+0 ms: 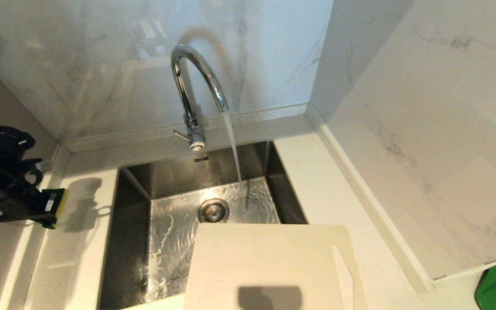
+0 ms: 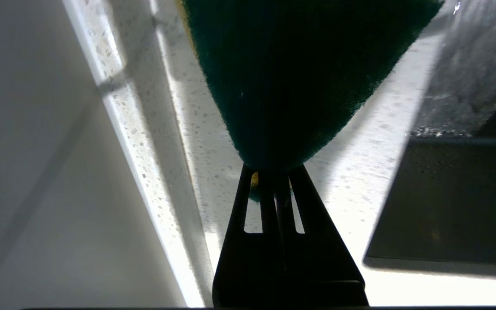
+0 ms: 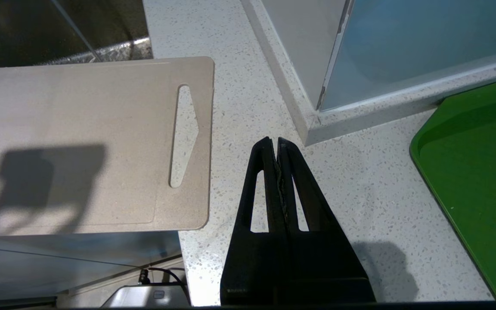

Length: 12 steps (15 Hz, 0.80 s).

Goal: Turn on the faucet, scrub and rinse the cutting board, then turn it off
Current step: Put down the cleaning cloth

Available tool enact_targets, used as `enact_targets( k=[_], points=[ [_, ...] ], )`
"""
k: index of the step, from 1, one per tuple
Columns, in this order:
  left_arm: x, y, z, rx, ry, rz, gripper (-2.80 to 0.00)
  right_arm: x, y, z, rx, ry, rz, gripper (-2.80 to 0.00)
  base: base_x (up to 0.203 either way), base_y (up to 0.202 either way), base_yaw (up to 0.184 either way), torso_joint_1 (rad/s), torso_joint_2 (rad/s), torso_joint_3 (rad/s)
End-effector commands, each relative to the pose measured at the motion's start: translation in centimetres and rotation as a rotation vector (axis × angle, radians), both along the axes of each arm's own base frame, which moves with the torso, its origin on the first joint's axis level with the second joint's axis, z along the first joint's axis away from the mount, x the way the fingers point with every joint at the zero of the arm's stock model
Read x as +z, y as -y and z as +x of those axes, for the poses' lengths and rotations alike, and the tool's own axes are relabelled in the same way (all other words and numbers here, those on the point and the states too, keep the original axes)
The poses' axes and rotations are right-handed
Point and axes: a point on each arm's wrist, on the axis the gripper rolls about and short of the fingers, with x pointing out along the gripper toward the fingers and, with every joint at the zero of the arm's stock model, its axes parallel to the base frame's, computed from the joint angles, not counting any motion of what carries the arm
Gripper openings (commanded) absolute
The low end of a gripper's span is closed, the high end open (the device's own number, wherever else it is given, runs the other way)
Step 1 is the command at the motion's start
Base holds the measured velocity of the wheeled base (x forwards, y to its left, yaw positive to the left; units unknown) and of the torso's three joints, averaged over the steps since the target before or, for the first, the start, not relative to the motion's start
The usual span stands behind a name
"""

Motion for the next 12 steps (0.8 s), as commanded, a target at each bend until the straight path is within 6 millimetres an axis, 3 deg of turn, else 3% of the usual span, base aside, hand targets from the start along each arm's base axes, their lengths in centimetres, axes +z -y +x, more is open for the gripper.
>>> enact_targets(
  k=[1,7,12],
  points=[
    [-1.6,-0.7,0.5,0.018,-0.050,-0.010,0.00,0.0,0.0,0.0,0.000,-0.001,0.000,-2.80,0.000,0.000,0.000,0.000,0.00,0.000],
    [-0.9,-0.5,0.5,0.003,-0.027,-0.005,0.00,0.0,0.0,0.0,0.000,-0.001,0.000,-2.80,0.000,0.000,0.000,0.000,0.00,0.000],
    [1.6,0.6,1.2,-0.084,0.068,0.008,0.00,0.0,0.0,0.0,0.000,-0.001,0.000,-2.80,0.000,0.000,0.000,0.000,0.00,0.000]
  ],
)
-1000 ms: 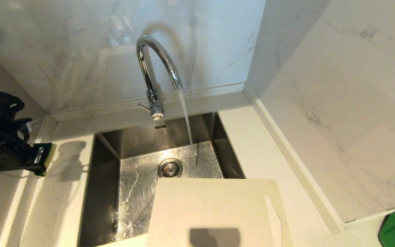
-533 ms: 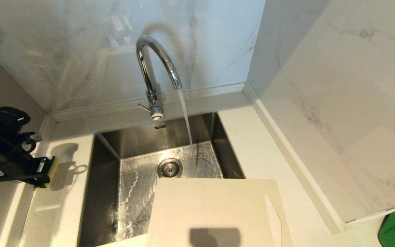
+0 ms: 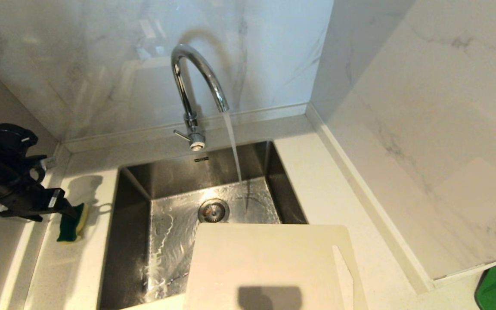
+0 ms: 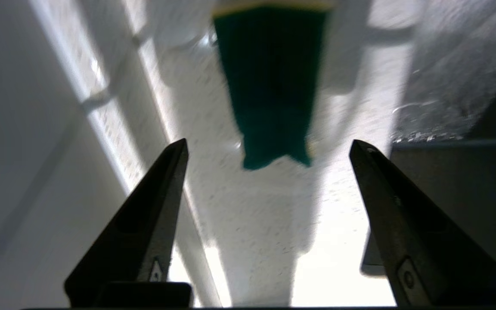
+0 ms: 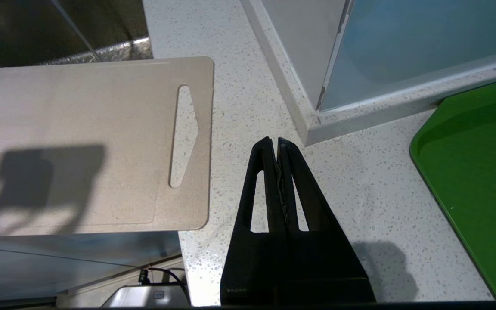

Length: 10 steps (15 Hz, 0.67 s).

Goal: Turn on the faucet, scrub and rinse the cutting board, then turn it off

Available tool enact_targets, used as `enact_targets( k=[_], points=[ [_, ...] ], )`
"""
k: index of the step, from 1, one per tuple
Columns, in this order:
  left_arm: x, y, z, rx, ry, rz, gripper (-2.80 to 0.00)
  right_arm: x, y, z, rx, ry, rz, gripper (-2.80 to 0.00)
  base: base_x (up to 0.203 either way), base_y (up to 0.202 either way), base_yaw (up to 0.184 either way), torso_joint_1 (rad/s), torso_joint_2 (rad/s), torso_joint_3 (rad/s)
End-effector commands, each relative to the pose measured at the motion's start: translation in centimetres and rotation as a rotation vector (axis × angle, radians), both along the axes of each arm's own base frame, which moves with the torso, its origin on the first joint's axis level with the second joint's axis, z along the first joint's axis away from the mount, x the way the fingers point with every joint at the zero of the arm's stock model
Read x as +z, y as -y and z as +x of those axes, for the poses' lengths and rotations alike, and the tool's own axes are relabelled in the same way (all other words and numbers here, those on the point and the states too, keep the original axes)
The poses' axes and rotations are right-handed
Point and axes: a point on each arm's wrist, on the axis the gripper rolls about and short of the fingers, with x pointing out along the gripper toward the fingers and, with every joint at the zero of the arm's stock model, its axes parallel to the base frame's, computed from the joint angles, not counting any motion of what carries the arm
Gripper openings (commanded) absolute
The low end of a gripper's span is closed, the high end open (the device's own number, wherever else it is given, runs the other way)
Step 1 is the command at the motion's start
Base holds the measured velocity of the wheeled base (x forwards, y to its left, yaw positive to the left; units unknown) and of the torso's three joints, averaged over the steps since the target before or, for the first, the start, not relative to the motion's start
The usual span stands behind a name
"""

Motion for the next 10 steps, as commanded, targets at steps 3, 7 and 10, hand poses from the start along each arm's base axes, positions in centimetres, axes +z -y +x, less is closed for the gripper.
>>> enact_targets(
  k=[3,7,10],
  points=[
    [1.9,2.2,1.0,-0.095,0.070,0.016,0.00,0.0,0.0,0.0,0.000,-0.001,0.000,-2.80,0.000,0.000,0.000,0.000,0.00,0.000],
    [2.0,6.0,2.3,-0.237,0.098,-0.026,-2.49,0.0,0.0,0.0,0.000,-0.001,0.000,-2.80,0.000,0.000,0.000,0.000,0.00,0.000],
    [2.2,8.7,4.1,-0.307,0.131,-0.030,-2.80,0.0,0.0,0.0,0.000,-0.001,0.000,-2.80,0.000,0.000,0.000,0.000,0.00,0.000]
  ],
)
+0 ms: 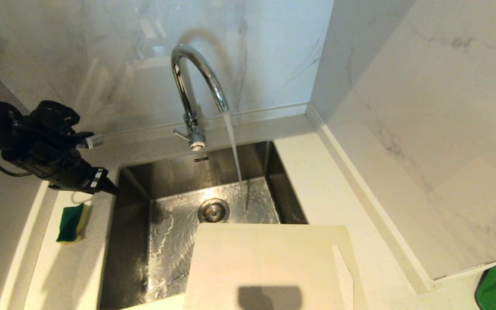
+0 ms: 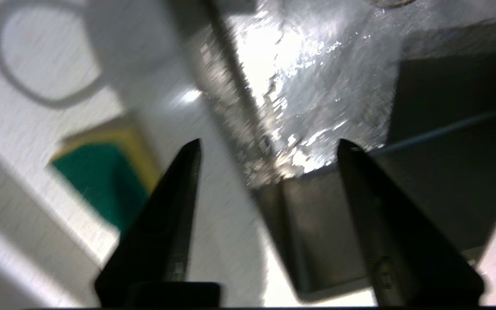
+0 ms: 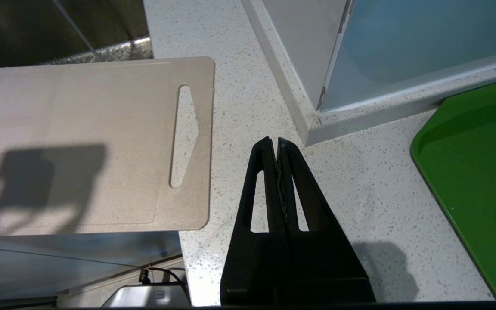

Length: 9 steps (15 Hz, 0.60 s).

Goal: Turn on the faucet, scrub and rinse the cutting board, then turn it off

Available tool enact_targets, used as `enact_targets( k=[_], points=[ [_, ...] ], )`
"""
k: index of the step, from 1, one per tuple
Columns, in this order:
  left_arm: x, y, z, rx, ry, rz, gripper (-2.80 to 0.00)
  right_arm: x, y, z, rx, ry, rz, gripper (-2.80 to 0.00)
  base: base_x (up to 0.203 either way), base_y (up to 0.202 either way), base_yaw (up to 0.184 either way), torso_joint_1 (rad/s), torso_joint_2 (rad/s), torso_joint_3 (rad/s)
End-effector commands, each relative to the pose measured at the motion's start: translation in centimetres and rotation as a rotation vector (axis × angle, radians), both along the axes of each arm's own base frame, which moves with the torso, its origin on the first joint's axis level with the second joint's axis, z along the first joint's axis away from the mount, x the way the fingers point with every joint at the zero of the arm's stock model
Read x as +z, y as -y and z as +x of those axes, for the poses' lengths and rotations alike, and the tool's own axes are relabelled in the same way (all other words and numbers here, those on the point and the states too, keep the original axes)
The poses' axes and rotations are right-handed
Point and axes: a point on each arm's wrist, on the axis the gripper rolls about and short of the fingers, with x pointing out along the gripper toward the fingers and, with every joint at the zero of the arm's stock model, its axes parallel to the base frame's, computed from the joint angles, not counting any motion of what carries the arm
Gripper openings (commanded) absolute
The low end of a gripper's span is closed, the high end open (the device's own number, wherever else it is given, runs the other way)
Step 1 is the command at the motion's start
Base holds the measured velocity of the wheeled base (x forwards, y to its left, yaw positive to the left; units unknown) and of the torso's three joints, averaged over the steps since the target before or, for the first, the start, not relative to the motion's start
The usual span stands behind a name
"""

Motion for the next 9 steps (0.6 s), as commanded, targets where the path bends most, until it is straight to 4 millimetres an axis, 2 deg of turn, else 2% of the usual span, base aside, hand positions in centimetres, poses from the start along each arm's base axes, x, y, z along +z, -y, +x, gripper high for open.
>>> enact_targets(
  k=[1,6,9],
  points=[
    [-0.2,2.2,1.7,-0.051,0.021,-0.006,-2.80,0.0,0.0,0.0,0.000,-0.001,0.000,-2.80,0.000,0.000,0.000,0.000,0.00,0.000],
    [-0.6,7.9,5.9,-0.162,0.164,-0.030,-2.80,0.0,0.0,0.0,0.002,-0.001,0.000,-2.80,0.000,0.000,0.000,0.000,0.00,0.000],
    [-1.1,10.7,6.6,-0.204,0.237,-0.059,-2.80,0.0,0.0,0.0,0.000,-0.001,0.000,-2.80,0.000,0.000,0.000,0.000,0.00,0.000]
  ],
)
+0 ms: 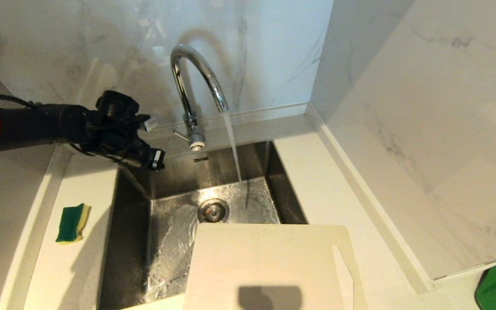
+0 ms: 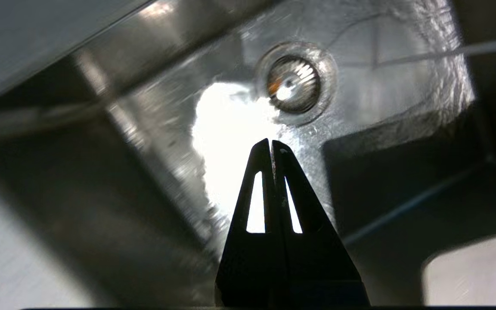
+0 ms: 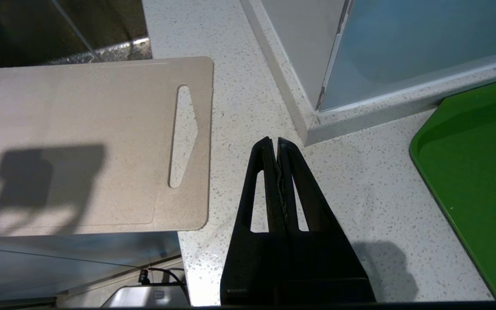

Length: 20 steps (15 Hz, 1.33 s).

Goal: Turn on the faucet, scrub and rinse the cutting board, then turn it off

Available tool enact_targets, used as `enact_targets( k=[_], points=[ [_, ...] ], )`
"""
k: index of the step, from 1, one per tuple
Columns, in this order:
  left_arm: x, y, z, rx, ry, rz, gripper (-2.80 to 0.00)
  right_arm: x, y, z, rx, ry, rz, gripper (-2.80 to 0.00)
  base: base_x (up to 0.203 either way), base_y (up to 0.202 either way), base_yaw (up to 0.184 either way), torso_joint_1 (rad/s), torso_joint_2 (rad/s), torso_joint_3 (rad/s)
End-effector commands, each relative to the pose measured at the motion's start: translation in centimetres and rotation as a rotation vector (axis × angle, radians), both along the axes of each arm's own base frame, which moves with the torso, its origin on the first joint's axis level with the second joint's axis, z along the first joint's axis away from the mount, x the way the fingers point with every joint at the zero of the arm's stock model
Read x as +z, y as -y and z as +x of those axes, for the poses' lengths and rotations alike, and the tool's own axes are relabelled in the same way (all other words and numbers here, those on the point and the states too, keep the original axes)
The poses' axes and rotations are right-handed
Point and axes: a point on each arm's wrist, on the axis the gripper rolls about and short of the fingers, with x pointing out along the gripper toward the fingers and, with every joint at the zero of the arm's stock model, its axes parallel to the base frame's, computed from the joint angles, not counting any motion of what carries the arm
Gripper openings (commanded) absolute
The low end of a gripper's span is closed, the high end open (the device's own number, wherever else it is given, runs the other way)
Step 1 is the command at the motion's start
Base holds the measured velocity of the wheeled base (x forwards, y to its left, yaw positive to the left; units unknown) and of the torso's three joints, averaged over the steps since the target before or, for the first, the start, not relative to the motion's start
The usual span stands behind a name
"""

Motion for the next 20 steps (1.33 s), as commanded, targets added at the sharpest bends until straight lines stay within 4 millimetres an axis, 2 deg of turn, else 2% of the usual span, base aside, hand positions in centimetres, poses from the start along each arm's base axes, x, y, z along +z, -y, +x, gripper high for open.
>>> enact_targets(
  k=[1,9,20],
  points=[
    [-0.8,2.1,0.6,-0.014,0.025,-0.040,-2.80,0.0,0.0,0.0,0.000,-0.001,0.000,-2.80,0.000,0.000,0.000,0.000,0.00,0.000],
    [1.1,3.6,1.6,0.027,0.255,-0.093,-2.80,0.0,0.0,0.0,0.000,-0.001,0.000,-2.80,0.000,0.000,0.000,0.000,0.00,0.000],
    [2.8,4.0,1.6,0.062,0.384,-0.109,-2.80,0.0,0.0,0.0,0.000,-0.001,0.000,-2.80,0.000,0.000,0.000,0.000,0.00,0.000]
  ],
)
